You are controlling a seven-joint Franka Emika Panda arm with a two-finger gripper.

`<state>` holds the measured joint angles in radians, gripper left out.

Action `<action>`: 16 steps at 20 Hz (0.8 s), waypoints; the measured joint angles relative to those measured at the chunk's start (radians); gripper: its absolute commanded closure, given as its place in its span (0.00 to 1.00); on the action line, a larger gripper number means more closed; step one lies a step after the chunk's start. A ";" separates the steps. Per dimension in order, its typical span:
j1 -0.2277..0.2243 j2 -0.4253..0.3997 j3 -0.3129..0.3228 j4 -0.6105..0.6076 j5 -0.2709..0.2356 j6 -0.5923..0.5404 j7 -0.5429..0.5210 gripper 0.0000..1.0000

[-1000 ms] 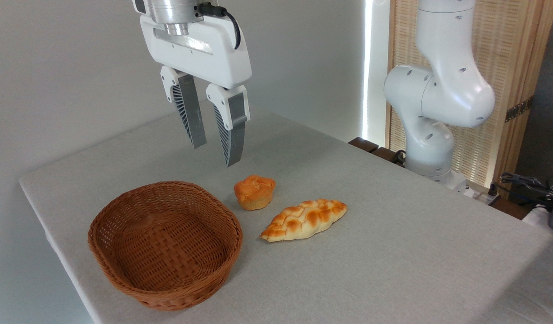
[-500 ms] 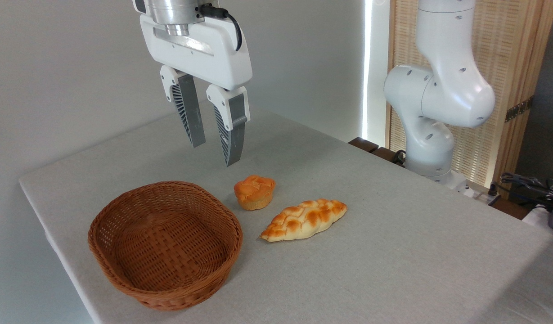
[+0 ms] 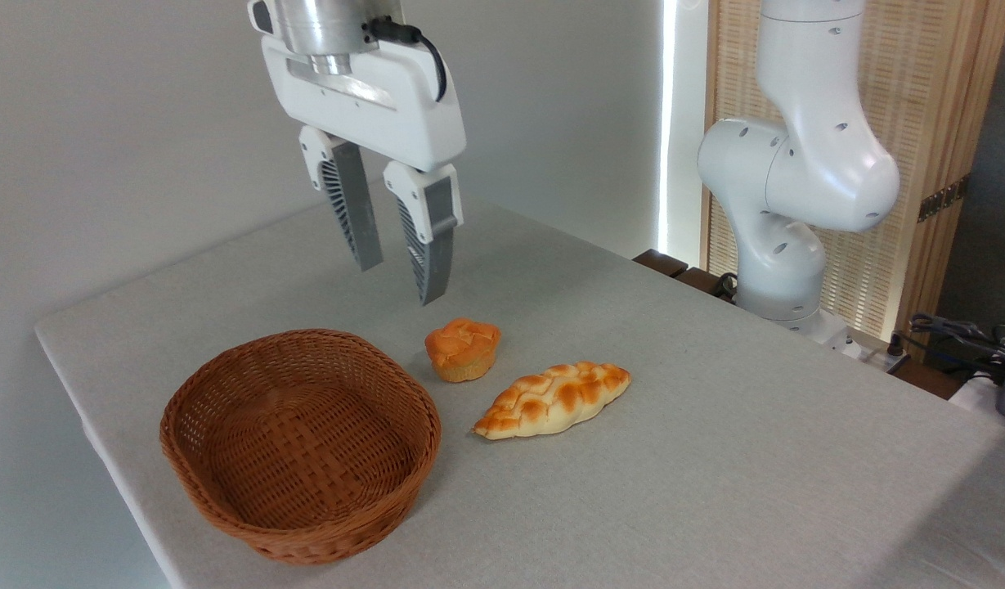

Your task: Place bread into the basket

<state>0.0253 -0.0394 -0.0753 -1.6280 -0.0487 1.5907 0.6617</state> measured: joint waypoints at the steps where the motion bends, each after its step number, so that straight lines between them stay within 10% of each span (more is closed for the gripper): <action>1: -0.002 -0.019 -0.002 -0.031 -0.015 0.007 0.000 0.00; 16: -0.136 -0.224 -0.015 -0.497 -0.063 0.203 0.047 0.00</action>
<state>-0.1102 -0.2635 -0.0900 -2.1254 -0.1121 1.7941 0.7086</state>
